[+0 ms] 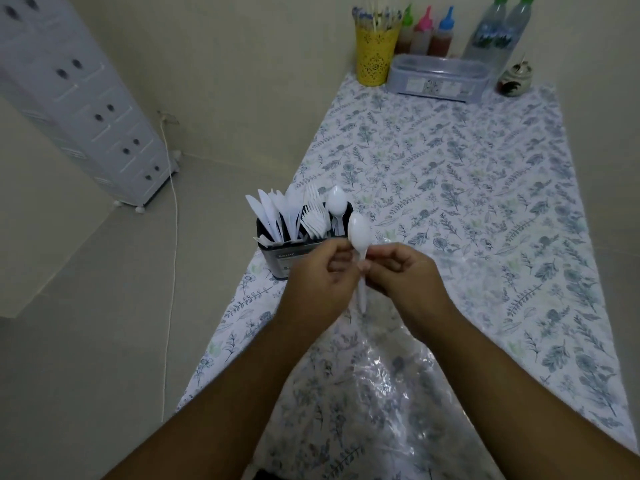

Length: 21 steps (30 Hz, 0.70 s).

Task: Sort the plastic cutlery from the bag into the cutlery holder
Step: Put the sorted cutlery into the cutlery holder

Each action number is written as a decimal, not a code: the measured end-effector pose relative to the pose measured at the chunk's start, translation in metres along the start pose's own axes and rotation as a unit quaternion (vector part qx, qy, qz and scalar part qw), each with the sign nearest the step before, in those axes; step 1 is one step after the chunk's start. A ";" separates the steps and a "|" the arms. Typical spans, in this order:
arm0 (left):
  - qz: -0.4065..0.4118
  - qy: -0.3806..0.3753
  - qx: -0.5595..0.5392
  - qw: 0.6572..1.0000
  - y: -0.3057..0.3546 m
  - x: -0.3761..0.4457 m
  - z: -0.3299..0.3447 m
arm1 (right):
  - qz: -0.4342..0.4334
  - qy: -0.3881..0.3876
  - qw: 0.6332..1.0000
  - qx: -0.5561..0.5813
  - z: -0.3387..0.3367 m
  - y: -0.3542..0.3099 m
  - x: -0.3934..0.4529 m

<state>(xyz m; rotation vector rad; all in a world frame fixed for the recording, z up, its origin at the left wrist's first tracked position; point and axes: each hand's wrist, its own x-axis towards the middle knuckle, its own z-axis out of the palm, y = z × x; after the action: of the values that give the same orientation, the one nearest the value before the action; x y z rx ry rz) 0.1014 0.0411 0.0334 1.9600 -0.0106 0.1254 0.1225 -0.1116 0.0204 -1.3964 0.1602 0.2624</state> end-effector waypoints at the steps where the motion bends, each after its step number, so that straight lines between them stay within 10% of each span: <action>1: 0.016 0.010 0.012 1.000 0.006 0.015 -0.005 | -0.019 -0.002 1.000 0.001 0.004 -0.012 0.011; 9: 0.070 0.024 0.074 0.994 0.025 0.097 -0.033 | -0.136 0.003 0.987 -0.089 0.031 -0.059 0.074; 21: 0.013 -0.030 0.217 0.976 -0.005 0.097 -0.019 | -0.092 0.041 0.937 -0.335 0.024 -0.024 0.084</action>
<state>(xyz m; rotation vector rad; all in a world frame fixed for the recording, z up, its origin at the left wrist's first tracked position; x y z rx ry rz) 0.1963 0.0652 0.0449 2.4018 -0.0518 0.0895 0.2087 -0.0846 0.0247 -2.0895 0.0028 0.1004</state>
